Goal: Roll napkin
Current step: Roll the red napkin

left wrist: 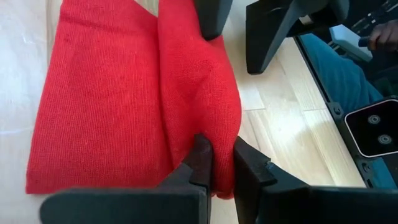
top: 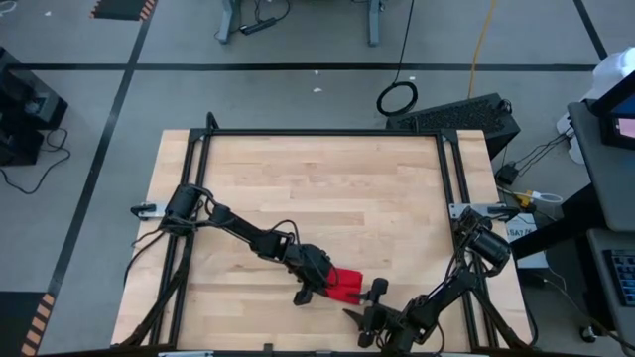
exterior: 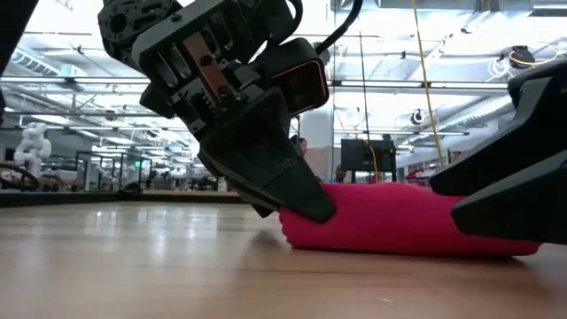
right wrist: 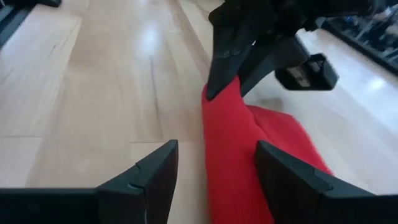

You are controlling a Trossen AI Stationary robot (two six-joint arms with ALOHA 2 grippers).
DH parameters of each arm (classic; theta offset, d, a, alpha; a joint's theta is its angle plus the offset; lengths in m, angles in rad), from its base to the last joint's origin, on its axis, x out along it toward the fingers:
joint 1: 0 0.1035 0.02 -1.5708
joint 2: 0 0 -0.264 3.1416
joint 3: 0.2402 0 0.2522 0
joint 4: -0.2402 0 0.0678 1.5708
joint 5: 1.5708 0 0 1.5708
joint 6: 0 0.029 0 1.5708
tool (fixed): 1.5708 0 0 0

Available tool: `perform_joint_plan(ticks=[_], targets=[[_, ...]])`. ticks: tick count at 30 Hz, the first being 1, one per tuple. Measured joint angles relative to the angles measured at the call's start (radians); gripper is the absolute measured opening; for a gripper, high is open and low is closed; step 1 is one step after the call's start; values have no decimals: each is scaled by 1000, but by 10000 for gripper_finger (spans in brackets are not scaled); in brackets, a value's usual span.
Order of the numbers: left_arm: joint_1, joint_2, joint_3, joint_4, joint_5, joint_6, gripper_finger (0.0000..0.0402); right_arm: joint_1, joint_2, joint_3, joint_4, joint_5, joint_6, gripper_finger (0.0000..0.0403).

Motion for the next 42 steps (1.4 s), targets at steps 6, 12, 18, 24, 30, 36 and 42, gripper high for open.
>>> perform_joint_plan(ticks=[6,12,18,24,30,36,42], targets=[[0,0,0,0,1,-25,33,6,0,0,-21,20,-6,206],[0,0,0,0,2,-26,33,-5,0,0,-44,15,22,206],[0,0,0,0,2,-26,41,-27,-2,1,-121,-29,141,206],[0,0,0,0,1,-1,44,-36,-3,1,-145,-71,182,206],[-1,0,0,0,-26,8,54,-48,-7,3,-216,-127,298,189],[-2,-2,-1,3,-29,11,130,-49,-6,2,-244,-140,365,122],[-3,-14,-1,-15,-23,5,202,-53,-6,2,-246,-140,422,52]])
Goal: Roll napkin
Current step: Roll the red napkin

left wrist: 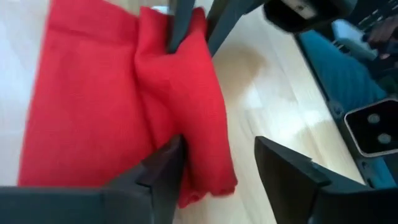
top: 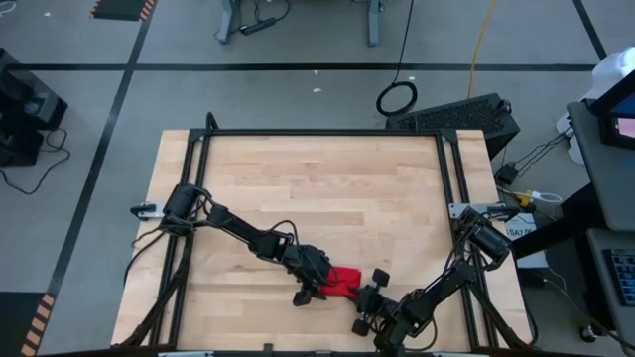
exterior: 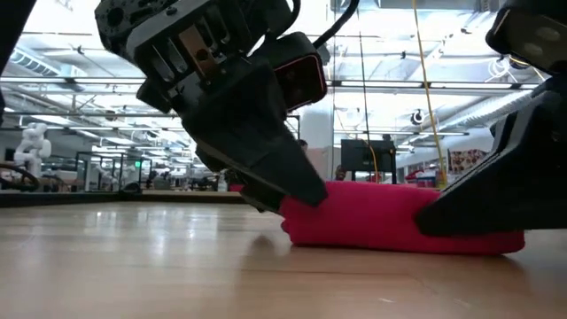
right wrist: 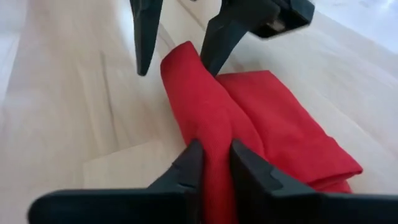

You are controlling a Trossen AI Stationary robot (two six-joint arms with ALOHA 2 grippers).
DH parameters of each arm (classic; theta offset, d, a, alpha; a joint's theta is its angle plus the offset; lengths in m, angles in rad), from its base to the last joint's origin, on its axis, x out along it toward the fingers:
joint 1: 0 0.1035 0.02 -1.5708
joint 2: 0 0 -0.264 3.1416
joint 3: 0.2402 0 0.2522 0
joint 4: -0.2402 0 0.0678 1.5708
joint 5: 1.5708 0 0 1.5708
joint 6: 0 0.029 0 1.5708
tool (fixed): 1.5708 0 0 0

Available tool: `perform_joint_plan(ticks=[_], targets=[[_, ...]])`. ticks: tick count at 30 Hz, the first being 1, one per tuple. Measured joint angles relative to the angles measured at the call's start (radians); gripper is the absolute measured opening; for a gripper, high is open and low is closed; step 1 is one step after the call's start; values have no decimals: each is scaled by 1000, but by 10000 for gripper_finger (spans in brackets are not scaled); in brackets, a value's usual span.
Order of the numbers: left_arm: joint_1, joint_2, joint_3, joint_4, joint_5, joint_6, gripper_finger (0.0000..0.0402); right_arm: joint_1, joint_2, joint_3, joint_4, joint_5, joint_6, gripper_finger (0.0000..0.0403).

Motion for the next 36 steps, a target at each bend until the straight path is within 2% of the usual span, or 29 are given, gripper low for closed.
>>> perform_joint_plan(ticks=[5,9,13,16,19,22,25,32,36], targets=[[-2,-79,-1,-211,-46,-22,216,-1,1,0,2,-5,60,38],[-64,-164,-5,-304,-236,-8,217,-4,0,0,-7,-14,106,41],[-189,-179,-9,-232,-482,136,217,-6,-9,-1,-7,-28,133,41],[-265,-138,-9,-145,-592,221,217,-14,-33,-2,-11,-67,127,41],[-311,-104,-10,-101,-765,290,217,-25,-60,-2,-9,-119,101,41],[-338,-76,-11,-31,-885,370,217,-39,-69,-2,-1,-153,71,41],[-342,-46,-9,63,-908,393,217,-52,-70,-2,7,-196,79,40],[-337,17,-10,81,-923,321,217,-68,-75,-2,16,-238,98,40],[-343,24,-10,79,-947,339,217,-75,-76,-1,36,-264,99,40]])
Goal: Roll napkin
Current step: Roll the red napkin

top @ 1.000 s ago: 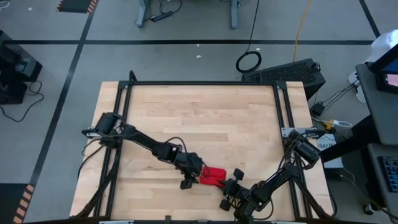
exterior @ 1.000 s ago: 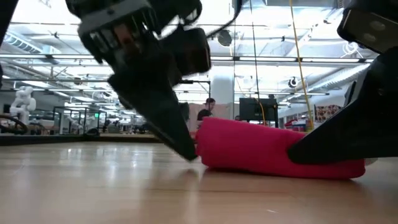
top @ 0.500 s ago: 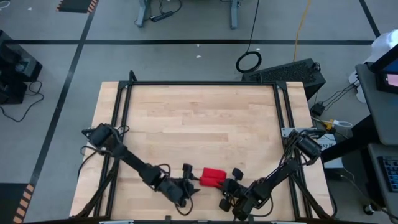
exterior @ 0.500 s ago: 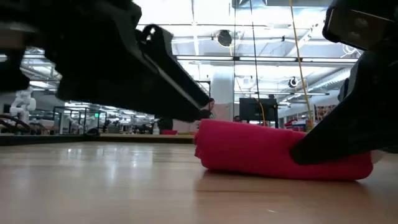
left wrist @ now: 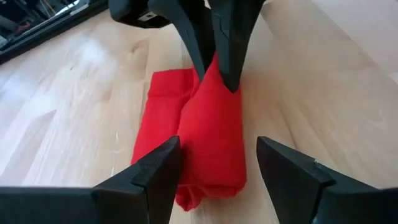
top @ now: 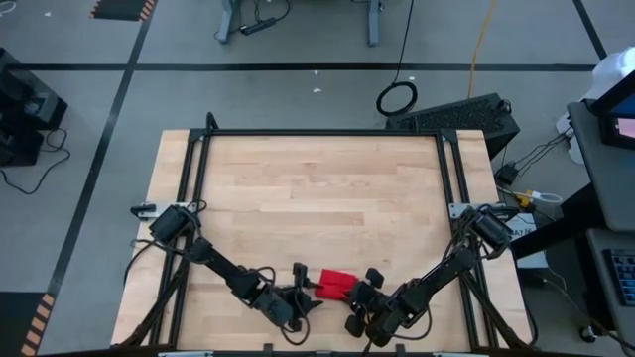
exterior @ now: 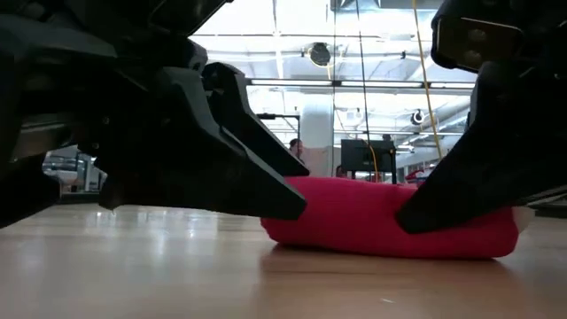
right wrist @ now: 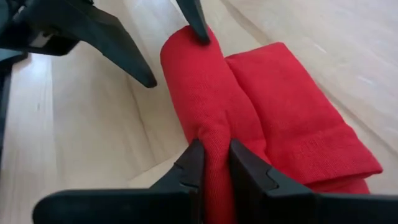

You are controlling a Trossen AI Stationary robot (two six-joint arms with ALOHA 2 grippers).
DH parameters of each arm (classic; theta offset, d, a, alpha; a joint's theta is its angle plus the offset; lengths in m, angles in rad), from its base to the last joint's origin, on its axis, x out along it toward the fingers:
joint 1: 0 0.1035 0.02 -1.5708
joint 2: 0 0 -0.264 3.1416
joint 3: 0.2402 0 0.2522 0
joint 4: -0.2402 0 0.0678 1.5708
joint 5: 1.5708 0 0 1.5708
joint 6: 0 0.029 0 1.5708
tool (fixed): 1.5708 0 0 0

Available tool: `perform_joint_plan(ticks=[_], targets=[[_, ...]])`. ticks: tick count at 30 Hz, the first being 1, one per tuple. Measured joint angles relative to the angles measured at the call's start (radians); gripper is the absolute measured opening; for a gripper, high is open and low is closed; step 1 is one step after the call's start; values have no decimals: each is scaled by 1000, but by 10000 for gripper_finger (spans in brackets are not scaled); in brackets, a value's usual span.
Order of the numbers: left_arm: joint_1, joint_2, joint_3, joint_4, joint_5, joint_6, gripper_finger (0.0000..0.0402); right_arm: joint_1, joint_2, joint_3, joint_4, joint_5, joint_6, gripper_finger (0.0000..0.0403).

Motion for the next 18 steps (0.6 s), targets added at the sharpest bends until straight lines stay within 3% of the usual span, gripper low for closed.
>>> perform_joint_plan(ticks=[11,18], targets=[[27,0,0,-16,111,22,208,-16,-5,-1,36,-40,-2,42],[51,0,1,-39,170,-2,127,-17,-16,-1,47,-41,-2,43]])
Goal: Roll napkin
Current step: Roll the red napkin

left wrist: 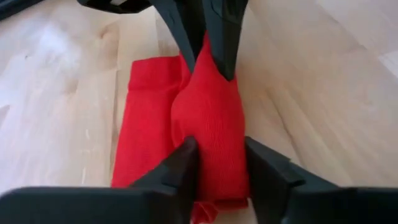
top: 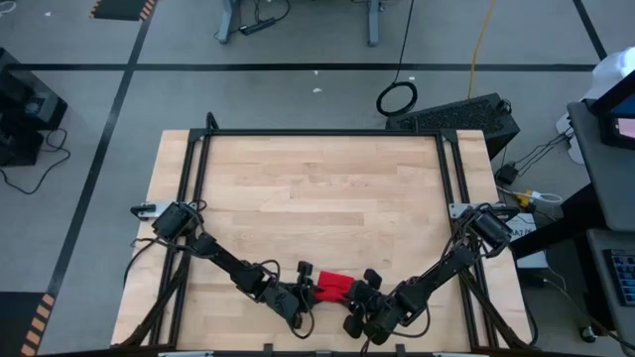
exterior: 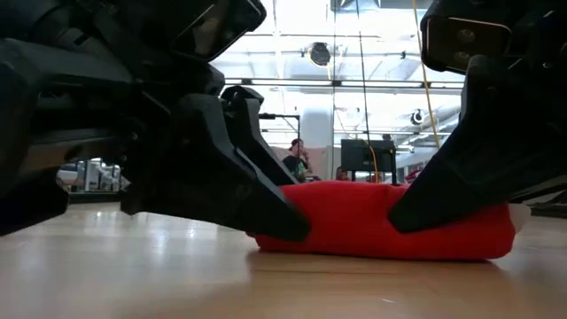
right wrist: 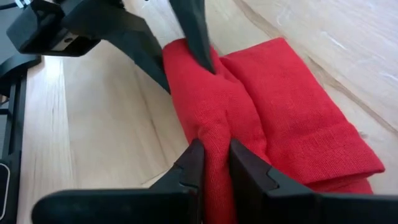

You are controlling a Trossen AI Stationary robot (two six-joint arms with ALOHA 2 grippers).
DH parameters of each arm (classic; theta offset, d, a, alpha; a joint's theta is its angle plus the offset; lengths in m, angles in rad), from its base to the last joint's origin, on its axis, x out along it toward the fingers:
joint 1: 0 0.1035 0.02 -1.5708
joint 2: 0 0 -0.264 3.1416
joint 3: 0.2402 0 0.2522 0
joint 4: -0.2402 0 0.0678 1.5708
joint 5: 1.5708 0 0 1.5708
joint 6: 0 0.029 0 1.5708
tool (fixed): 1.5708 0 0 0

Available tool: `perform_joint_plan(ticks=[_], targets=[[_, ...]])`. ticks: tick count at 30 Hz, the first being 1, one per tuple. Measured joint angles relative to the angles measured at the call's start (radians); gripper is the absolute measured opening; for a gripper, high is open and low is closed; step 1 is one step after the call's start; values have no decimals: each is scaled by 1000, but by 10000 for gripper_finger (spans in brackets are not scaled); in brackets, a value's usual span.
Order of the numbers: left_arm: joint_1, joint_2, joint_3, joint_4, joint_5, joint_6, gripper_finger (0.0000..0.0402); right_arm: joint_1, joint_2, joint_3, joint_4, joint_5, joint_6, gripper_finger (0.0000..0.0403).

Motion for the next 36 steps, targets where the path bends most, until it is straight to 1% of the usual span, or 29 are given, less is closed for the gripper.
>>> perform_joint_plan(ticks=[5,6,9,12,14,19,21,23,25,28,32,36], targets=[[11,0,0,5,26,-24,49,0,-10,0,4,-9,-6,43],[16,0,0,2,40,-37,40,0,-12,0,5,-11,-22,43],[44,-4,1,-15,109,-106,39,6,-16,-1,20,-14,-116,53],[81,-4,4,-15,204,-187,39,21,-42,-5,11,-17,-277,89],[105,-4,4,-11,262,-232,39,38,-73,-7,-1,-11,-357,123],[140,-4,3,-11,396,-314,45,84,-161,-2,27,47,-548,210],[157,-4,3,-8,460,-367,47,106,-174,-2,35,57,-618,233],[173,-4,3,-8,525,-411,48,136,-174,-2,33,101,-673,246],[188,-4,3,-9,577,-443,49,162,-155,-1,38,161,-715,249],[208,-4,3,-10,648,-473,50,183,-96,-1,37,210,-745,243],[239,-3,2,-14,730,-492,50,180,-19,-1,70,226,-761,228],[265,-2,1,-21,791,-499,51,165,45,-1,122,231,-780,213]])
